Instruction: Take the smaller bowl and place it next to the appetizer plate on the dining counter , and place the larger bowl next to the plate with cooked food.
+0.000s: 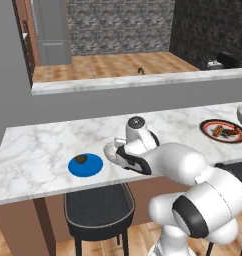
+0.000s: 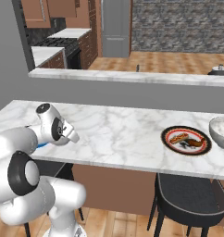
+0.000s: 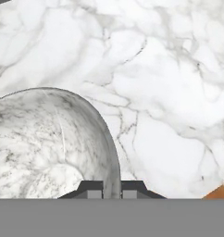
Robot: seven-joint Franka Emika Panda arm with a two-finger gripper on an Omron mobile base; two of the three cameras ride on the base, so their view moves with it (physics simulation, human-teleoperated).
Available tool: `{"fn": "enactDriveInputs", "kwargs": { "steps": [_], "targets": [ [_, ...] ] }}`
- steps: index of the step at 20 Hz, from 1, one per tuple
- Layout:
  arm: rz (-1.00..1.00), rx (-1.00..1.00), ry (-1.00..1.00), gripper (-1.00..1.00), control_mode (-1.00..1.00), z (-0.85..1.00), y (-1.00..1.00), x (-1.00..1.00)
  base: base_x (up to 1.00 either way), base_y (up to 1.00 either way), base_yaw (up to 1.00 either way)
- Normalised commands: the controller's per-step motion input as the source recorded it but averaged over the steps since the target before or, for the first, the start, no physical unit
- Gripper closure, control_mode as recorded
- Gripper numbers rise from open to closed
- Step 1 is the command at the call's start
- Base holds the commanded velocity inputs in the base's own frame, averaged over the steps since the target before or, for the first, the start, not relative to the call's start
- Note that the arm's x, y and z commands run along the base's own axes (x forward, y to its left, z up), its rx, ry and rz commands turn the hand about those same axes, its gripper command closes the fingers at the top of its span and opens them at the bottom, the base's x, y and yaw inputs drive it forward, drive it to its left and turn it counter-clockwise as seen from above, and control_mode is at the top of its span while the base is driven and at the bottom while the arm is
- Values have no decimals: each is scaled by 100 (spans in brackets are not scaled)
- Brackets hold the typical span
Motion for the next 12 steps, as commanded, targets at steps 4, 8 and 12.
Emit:
{"fn": "enactDriveInputs", "kwargs": {
  "steps": [4,8,12],
  "targets": [
    [0,0,0,100,-100,-24,0,13,0,0,0],
    [0,0,0,100,-100,-27,5,16,0,0,0],
    [0,0,0,100,-100,-25,13,22,0,0,0]
  ]
}}
